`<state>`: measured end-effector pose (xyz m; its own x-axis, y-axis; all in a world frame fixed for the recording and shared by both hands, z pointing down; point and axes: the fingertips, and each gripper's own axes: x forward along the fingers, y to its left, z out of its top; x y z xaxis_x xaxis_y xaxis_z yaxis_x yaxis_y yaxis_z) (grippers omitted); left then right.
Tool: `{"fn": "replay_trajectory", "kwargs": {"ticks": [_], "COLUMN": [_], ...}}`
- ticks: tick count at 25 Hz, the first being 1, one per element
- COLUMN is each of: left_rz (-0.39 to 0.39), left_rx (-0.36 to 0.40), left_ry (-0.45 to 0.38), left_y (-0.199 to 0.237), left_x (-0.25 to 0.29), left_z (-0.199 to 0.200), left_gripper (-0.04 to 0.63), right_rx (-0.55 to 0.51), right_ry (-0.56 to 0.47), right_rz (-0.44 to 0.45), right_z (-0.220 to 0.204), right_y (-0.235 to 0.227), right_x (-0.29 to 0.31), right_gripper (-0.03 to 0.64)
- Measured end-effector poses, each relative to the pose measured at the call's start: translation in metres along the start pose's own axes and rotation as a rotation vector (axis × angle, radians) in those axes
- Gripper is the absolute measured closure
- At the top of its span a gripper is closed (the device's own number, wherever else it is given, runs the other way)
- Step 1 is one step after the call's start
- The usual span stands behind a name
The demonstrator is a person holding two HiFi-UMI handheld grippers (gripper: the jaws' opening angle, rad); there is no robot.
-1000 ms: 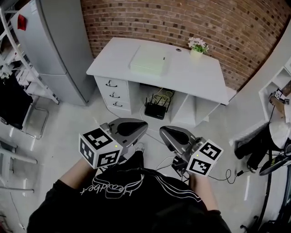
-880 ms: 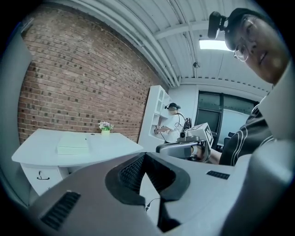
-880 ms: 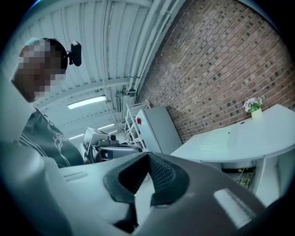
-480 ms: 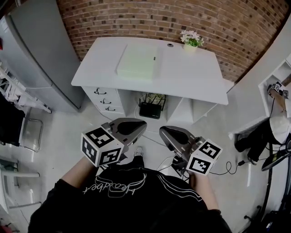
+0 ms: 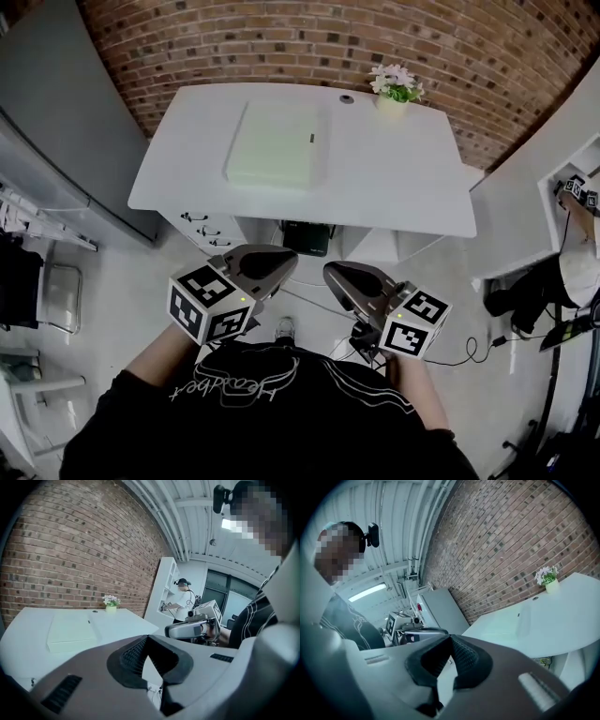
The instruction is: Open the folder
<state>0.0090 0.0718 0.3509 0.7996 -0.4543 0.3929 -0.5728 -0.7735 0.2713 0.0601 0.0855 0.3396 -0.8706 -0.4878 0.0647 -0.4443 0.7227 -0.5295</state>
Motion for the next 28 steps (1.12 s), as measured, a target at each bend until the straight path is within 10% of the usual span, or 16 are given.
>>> {"fn": "replay_trajectory", "kwargs": {"ticks": [28], "left_rz": [0.165], "left_rx": [0.152], "left_ry": [0.143], "left_y": [0.164], "left_x": [0.063], "left_z": [-0.014], "left_gripper": [0.584], "right_rx": [0.129], "right_ry": [0.09], "right_rz": [-0.095], "right_z": [-0.009], "right_y": [-0.109], "right_x": [0.068], "right_gripper": [0.615]}}
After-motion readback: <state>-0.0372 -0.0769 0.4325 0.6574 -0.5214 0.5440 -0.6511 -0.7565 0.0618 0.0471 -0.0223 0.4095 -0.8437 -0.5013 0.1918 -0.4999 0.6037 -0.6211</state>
